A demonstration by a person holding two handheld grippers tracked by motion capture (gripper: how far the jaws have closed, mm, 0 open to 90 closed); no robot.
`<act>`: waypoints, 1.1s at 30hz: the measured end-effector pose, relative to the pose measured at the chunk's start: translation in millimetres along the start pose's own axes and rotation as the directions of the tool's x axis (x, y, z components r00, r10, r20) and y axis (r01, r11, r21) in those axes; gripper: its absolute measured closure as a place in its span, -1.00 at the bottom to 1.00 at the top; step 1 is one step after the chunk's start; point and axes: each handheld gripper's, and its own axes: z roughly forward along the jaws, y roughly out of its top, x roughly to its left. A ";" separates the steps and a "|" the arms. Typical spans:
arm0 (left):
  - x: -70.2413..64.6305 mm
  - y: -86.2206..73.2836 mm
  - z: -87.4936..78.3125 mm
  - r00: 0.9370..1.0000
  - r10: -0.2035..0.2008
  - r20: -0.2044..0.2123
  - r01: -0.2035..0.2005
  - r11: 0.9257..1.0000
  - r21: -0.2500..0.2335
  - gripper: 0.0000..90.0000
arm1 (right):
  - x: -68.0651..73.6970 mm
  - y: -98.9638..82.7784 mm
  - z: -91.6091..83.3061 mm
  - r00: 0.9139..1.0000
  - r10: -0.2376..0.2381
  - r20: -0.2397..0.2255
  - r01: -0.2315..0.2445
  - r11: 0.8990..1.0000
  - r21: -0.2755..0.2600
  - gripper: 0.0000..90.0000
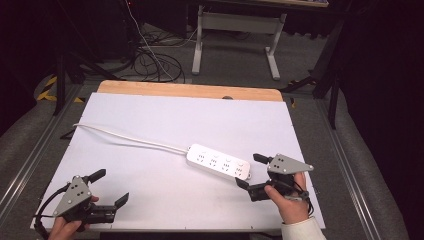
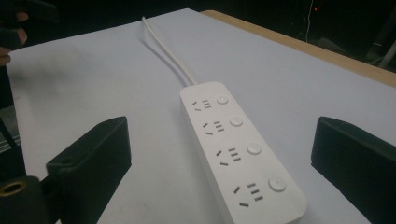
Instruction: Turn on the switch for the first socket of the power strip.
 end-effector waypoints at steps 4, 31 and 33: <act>-0.2 -0.1 -0.4 1.000 0.000 0.003 0.000 1.000 -0.002 -0.97 | -2.1 -17.1 -0.1 0.999 0.032 -0.009 -0.032 0.999 -0.012 -0.89; -0.7 -0.7 -1.8 1.000 0.012 0.010 -0.012 0.999 -0.033 -0.98 | -8.9 -78.1 2.6 0.996 0.084 0.021 -0.084 0.996 0.032 -0.90; 0.2 -0.4 -2.0 1.000 0.017 0.009 -0.017 0.999 -0.028 -0.97 | -9.1 -78.1 2.5 0.996 0.084 0.024 -0.085 0.996 0.032 -0.90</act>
